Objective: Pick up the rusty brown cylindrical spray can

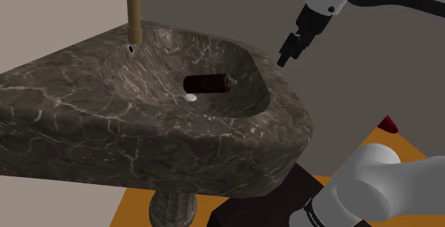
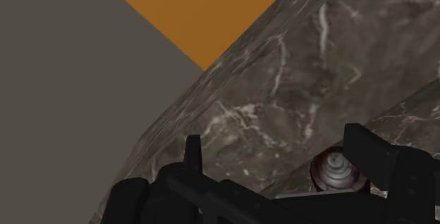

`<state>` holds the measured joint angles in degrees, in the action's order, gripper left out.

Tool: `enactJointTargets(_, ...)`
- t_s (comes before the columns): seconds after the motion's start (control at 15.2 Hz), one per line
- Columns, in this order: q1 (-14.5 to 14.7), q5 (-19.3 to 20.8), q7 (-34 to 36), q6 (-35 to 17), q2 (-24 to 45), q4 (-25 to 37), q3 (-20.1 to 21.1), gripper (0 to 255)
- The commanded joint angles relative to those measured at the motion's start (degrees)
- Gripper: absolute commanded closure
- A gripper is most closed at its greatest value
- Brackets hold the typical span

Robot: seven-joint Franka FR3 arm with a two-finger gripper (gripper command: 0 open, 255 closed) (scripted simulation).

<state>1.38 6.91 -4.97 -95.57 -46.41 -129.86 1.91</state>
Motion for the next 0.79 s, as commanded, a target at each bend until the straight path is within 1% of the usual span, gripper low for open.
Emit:
enactJointTargets(0.0,0.0,0.0,0.0,0.0,0.0,0.0,0.0,0)
enactJointTargets(0.4,1.3,2.1,4.1,-9.7,6.3,-2.4,6.6,0)
enactJointTargets(0.73,1.4,5.5,8.5,-17.1,13.2,-2.6,12.4,0)
